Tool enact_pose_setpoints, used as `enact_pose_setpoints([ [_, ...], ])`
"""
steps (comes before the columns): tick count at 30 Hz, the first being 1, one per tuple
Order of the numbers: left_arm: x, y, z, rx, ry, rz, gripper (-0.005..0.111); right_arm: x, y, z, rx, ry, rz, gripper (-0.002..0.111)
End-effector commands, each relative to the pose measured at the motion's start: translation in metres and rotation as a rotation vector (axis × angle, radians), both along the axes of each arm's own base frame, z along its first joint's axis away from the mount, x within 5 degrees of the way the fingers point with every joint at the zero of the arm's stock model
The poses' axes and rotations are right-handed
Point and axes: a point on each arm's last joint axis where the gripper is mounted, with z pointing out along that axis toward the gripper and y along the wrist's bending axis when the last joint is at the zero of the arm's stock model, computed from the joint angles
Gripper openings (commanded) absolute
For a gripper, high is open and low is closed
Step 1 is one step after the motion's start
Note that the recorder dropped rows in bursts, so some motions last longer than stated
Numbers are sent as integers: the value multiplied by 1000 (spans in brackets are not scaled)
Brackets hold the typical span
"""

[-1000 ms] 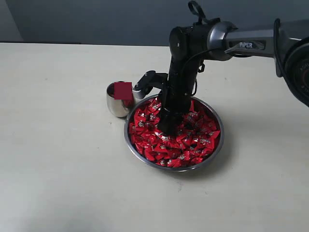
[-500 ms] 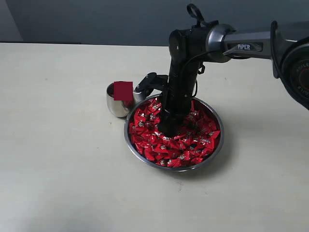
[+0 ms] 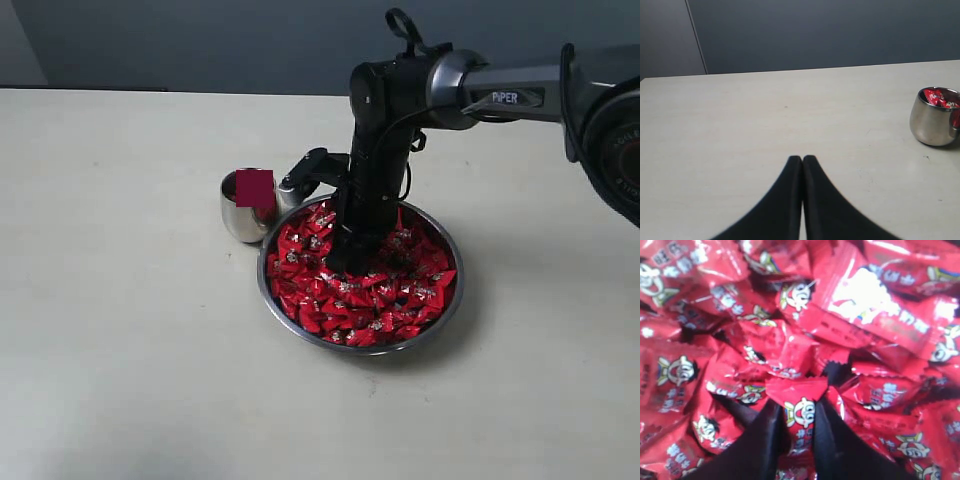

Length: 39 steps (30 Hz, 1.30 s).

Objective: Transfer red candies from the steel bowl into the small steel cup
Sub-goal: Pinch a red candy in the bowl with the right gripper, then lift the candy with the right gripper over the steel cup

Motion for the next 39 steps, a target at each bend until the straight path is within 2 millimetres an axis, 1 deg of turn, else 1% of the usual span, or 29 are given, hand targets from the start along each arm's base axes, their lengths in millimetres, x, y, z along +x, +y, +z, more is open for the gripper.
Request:
enact_pose_setpoints([
  [1, 0, 0, -1, -2, -3, -7, 0, 1, -1, 0, -14, -5, 9, -1],
  [5, 0, 0, -1, -2, -3, -7, 0, 1, -2, 8, -9, -20, 12, -1],
  [13, 0, 0, -1, -2, -3, -7, 0, 2, -3, 44, 42, -105, 16, -1],
  [21, 0, 0, -1, -2, -3, -7, 0, 0, -4, 72, 87, -163, 11, -1],
  [23, 0, 0, -1, -2, -3, -7, 0, 1, -4, 81, 105, -199, -2, -1],
  [30, 0, 0, -1, -2, -3, -7, 0, 13, -8, 114, 154, -427, -100, -1],
  [34, 0, 0, -1, -2, -3, -7, 0, 19, -2, 123, 226, -466, -132, -1],
  [38, 0, 0, -1, -2, -3, -7, 0, 29, 11, 134, 311, -472, -165, -1],
  [39, 0, 0, -1, -2, -3, -7, 0, 32, 15, 134, 324, -469, -172, -1],
])
